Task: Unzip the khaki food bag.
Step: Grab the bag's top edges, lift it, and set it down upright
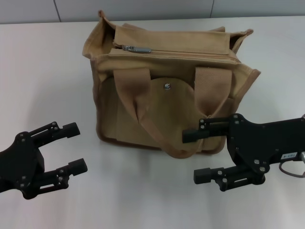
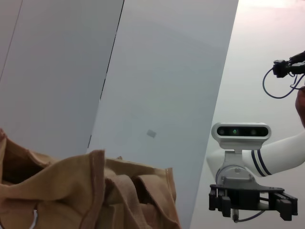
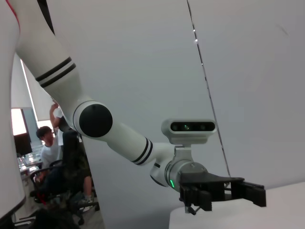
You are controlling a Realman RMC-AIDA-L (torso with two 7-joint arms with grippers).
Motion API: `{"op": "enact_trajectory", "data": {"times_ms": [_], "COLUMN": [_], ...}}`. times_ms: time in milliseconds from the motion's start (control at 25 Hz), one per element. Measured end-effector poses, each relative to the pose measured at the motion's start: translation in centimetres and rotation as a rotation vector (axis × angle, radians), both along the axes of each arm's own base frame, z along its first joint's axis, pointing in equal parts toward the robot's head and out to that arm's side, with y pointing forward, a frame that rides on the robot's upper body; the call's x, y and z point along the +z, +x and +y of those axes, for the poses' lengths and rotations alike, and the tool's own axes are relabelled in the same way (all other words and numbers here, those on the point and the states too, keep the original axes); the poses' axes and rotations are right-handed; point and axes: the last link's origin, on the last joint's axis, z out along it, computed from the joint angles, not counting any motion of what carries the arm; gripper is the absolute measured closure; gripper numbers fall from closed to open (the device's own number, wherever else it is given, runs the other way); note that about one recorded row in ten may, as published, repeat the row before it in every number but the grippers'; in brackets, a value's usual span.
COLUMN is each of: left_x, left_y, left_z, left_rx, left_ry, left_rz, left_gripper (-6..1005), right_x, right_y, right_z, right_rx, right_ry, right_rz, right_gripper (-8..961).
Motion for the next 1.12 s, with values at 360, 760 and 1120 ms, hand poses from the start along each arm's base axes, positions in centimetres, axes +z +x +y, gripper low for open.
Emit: {"op": "enact_trajectory", "data": {"times_ms": [360, 760, 1120], "left_x": [-0.2, -3.0, -5.4], "left_y": [0.3, -0.3, 0.5], "left_z": [0.1, 2.7, 6.1], "left_rx": [-0.017, 0.138, 0.206], "left_ry": [-0.016, 0.093, 0.222], "left_rz": [0.002, 0.075, 0.137], "left_gripper": [205, 211, 217], "right_x": [-0.5, -0.4, -0.8], "right_y": [-0.5, 0.3, 0.6], "right_z": [0.3, 1.1, 1.1], "right_rx": [-0.007, -0.079, -0.116], "right_ry": [-0.001, 0.081, 0.1], "right_rz": [-0.003, 0.006, 0.003], "right_gripper": [152, 114, 115]}}
